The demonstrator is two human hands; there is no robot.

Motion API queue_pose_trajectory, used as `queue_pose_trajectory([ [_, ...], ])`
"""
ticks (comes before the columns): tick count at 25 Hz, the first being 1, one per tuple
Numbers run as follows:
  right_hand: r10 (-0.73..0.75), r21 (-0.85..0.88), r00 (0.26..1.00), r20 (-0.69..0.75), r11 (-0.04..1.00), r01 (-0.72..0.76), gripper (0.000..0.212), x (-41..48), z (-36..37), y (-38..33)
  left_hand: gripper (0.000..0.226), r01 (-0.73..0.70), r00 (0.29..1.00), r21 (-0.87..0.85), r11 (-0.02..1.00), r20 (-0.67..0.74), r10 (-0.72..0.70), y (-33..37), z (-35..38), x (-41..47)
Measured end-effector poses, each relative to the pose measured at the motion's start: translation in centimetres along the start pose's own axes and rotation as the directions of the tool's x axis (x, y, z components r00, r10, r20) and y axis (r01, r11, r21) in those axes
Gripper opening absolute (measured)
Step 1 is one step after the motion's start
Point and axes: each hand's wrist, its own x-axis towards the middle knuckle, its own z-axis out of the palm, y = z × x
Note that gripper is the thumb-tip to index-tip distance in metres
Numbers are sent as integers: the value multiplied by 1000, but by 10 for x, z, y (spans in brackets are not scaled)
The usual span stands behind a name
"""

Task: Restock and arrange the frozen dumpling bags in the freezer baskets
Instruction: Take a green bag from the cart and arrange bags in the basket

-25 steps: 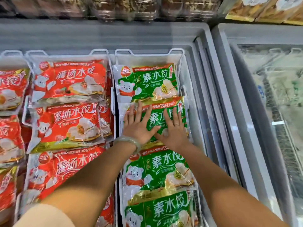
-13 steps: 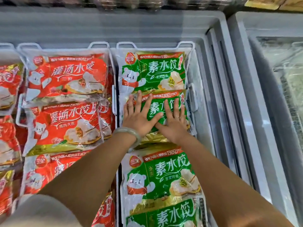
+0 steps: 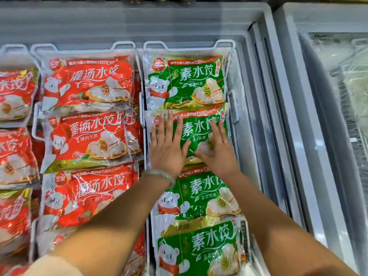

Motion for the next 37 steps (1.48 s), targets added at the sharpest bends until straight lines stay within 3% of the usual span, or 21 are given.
queue_pose_trajectory([
  [3, -39, -138, 969, -243, 990, 6, 63, -62, 7, 12, 66, -55, 997, -99, 994, -51, 50, 16, 8, -74],
  [5, -21, -224, 983, -180, 974, -20, 58, -98, 25, 23, 65, -106, 993, -102, 989, 42, 111, 28, 23, -116],
  [7, 53, -293, 998, -46, 954, -64, 64, -113, 44, 30, 72, -74, 977, -79, 994, 194, 88, 27, 35, -135],
  [9, 89, -362, 996, 0, 929, -83, 64, -113, 57, 32, 81, -61, 952, -35, 998, 299, 69, 13, 43, -136],
  [13, 58, -457, 997, 46, 889, -31, 65, -119, 75, 26, 86, -192, 939, -42, 980, 283, 197, -23, 40, -131],
  [18, 108, -556, 990, 92, 830, -39, 72, -102, 72, 23, 75, -280, 932, -24, 960, 235, 278, -21, 37, -134],
  [22, 153, -530, 987, 58, 842, -100, 73, -113, 65, 35, 78, -325, 903, -17, 946, 292, 316, -9, 39, -131],
  [26, 172, -513, 976, 137, 855, -79, 74, -107, 51, 41, 80, -324, 895, 22, 946, 331, 299, 2, 39, -125],
  [30, -18, -532, 1000, -5, 846, 13, 73, -143, 41, 38, 78, -295, 906, -70, 953, 297, 302, -5, 28, -142],
  [32, -91, -560, 996, -14, 826, 68, 65, -185, 45, 33, 79, -366, 869, -89, 927, 325, 374, -12, 25, -173],
  [35, -80, -536, 995, 58, 839, 99, 53, -232, 61, 35, 83, -502, 771, -25, 864, 438, 461, -16, 36, -230],
  [37, -33, -488, 994, 106, 869, 81, 63, -239, 68, 42, 83, -511, 759, -15, 859, 461, 460, -16, 46, -243],
])
